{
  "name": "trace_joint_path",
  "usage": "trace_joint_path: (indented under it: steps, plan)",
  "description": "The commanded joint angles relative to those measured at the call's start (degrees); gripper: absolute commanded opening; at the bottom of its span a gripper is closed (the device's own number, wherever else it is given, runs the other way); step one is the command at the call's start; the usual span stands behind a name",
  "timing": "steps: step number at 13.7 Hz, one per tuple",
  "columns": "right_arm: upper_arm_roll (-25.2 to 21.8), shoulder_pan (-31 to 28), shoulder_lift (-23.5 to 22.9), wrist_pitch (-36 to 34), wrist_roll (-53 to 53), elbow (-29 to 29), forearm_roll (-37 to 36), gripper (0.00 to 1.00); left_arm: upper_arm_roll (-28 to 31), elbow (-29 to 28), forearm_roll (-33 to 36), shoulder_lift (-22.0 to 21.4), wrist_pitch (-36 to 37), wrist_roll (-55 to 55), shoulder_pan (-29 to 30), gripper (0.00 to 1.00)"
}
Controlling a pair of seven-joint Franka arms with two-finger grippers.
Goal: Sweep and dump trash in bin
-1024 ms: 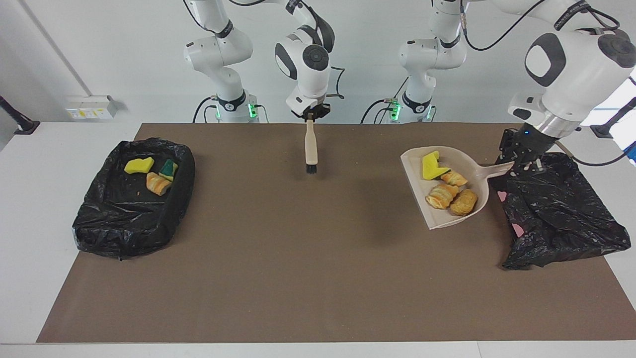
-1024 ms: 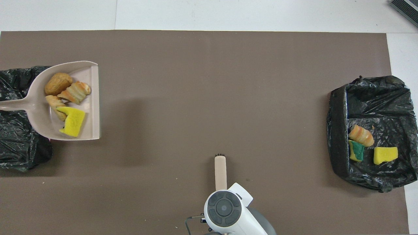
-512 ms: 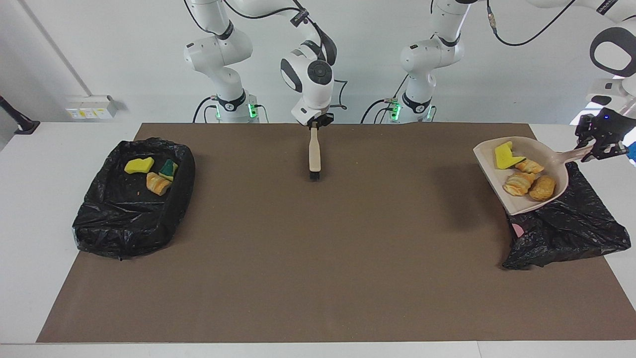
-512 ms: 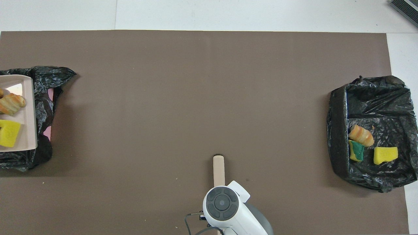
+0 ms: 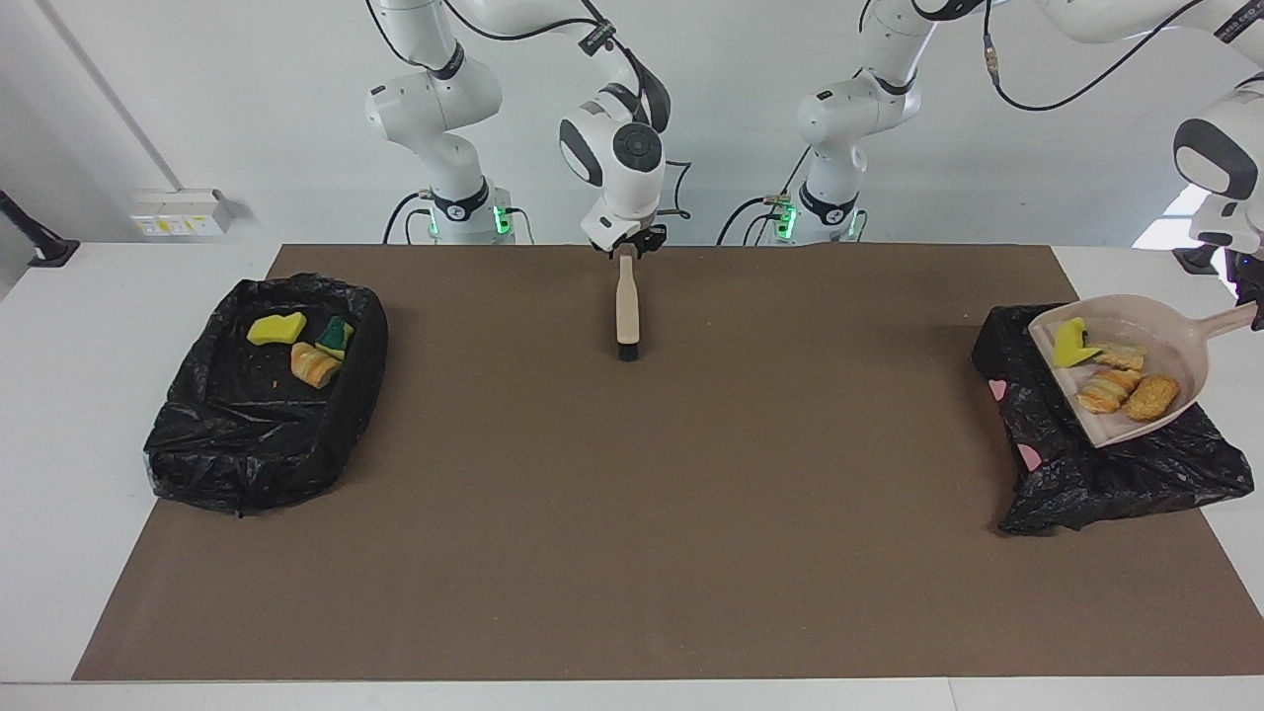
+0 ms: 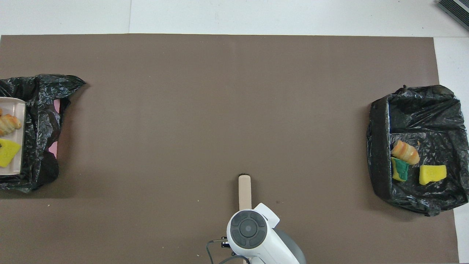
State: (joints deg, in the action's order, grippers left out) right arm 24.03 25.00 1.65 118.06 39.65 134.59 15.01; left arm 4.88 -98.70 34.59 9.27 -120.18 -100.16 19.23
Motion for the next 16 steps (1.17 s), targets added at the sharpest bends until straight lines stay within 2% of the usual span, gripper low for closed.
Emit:
trace_joint_path:
  steps: [1, 4, 6, 9, 12, 14, 16]
  plan:
    - [-0.6, -1.0, -0.6, 0.9, -1.7, -2.5, -1.7, 1.0, -0.5, -1.3, 10.3, -1.7, -1.1, 6.9, -0.3, 0.0]
    - [-0.7, -7.2, -0.2, 0.9, -2.8, -6.4, -6.7, 1.0, -0.5, -1.3, 23.2, -2.3, -0.9, 14.2, -2.3, 0.0]
    - [-0.7, -12.4, -0.2, 0.7, -4.9, -9.5, -8.4, 1.0, -0.5, -1.3, 29.1, -3.5, -1.3, 14.4, -2.4, 0.0]
    - [-0.8, -17.7, -0.2, 0.2, -5.9, -12.9, -10.2, 1.0, -0.8, -0.7, 31.0, -6.2, -1.0, 14.2, -2.5, 0.0]
    - [-1.9, -19.7, -0.1, -1.5, -6.1, -15.3, -20.3, 1.0, -1.3, -0.9, 27.0, -7.6, 0.3, 14.5, -4.1, 0.0]
    - [-6.3, -20.3, -0.1, -2.1, -6.5, -18.6, -23.8, 1.0, -1.0, 0.0, 14.0, -7.6, 2.9, 15.3, -4.9, 0.0]
    - [-10.3, -20.3, -0.1, -6.0, -11.8, -23.0, -23.8, 1.0, -1.3, 0.2, 5.9, -7.7, 5.7, 17.9, -5.0, 0.0]
